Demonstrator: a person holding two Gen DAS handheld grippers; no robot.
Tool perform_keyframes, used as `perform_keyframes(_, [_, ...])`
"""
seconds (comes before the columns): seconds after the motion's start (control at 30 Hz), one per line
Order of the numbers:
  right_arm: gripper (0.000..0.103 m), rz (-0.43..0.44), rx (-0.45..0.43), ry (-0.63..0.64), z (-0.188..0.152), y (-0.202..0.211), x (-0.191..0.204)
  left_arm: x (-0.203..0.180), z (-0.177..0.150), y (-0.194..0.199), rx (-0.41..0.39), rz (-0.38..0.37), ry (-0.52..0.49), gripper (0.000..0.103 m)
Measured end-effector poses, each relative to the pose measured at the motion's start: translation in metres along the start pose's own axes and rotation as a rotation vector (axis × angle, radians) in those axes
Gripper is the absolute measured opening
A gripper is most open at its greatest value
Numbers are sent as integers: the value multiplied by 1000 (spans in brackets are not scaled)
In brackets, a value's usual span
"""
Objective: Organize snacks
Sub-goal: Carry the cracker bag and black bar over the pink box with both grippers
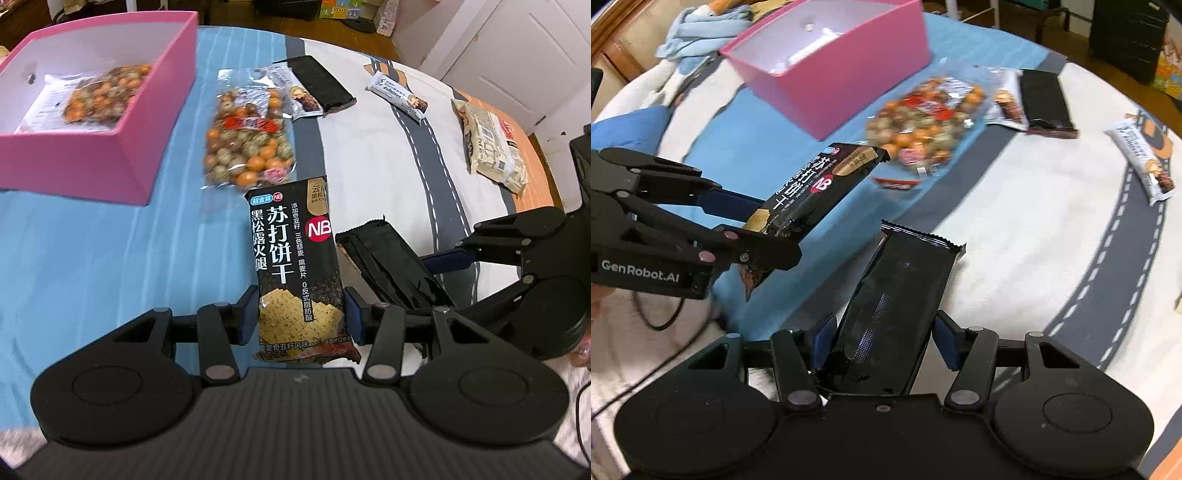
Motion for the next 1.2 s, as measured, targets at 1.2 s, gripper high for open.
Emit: perform_keyframes(1.2, [62,-6,-300,148,267,1,94,208,145,110,-317,254,39,46])
Point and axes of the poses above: each gripper's, at about its wrist camera, not at the fingertips, and y roughly against the way its jaws point, x to its left, z to its top, the point moved 10 cm from there along -y, roughly the way its jaws point, and after that the axes turned 4 degrees about x, right-handed, at the moved point
